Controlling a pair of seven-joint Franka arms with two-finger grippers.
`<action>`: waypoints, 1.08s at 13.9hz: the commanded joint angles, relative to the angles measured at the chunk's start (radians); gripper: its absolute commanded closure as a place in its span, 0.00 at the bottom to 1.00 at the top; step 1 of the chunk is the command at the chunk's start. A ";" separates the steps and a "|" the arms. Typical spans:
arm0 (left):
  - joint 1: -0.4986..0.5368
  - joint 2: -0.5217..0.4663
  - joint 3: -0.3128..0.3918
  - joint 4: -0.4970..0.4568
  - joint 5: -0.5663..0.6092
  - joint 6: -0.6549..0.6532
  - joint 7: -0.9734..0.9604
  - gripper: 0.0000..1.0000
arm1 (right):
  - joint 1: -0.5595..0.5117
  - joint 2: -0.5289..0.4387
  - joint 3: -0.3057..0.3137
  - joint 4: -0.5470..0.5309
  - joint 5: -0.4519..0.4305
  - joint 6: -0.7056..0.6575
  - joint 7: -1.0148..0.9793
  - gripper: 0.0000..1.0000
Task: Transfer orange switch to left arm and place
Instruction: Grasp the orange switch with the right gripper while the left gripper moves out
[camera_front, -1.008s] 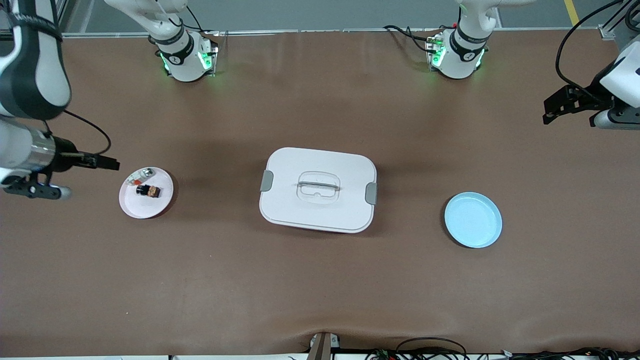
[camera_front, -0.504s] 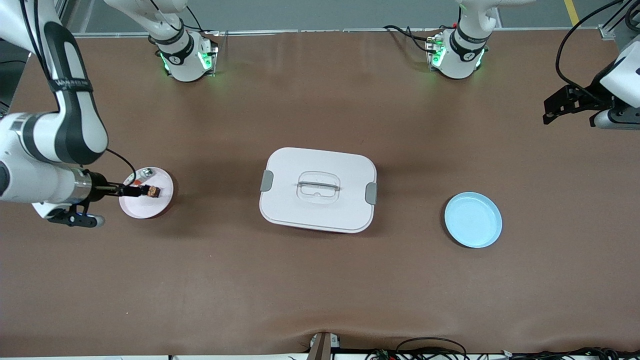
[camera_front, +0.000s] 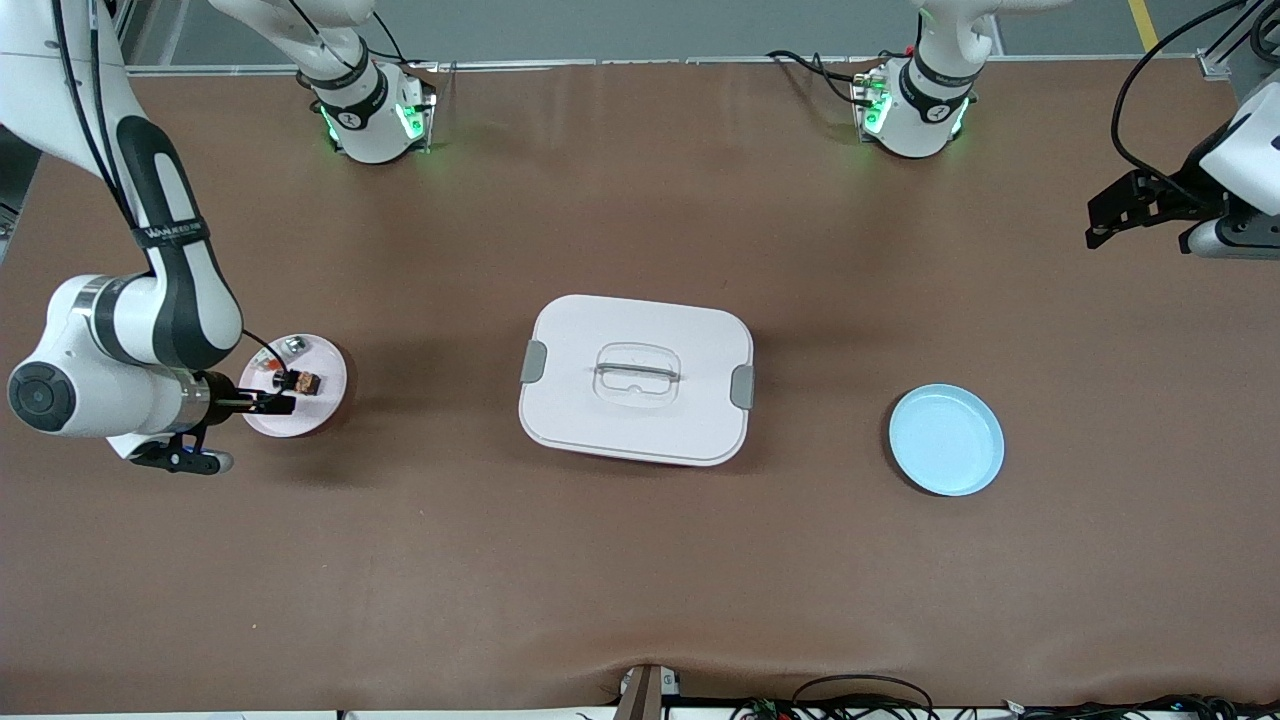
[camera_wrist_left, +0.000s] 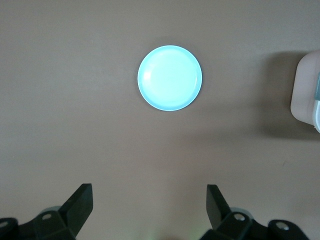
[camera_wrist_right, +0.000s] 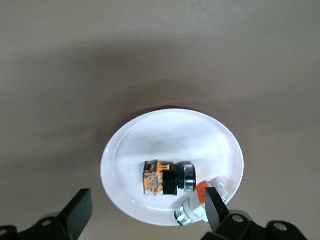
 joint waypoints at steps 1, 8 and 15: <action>0.000 0.011 -0.002 0.025 0.008 -0.017 0.014 0.00 | -0.013 0.018 0.010 0.006 -0.022 0.007 -0.009 0.00; 0.001 0.011 -0.001 0.024 0.006 -0.017 0.016 0.00 | -0.037 0.021 0.010 -0.098 -0.022 0.106 -0.048 0.00; 0.000 0.011 -0.001 0.025 0.006 -0.017 0.020 0.00 | -0.036 0.047 0.010 -0.166 -0.022 0.169 -0.050 0.00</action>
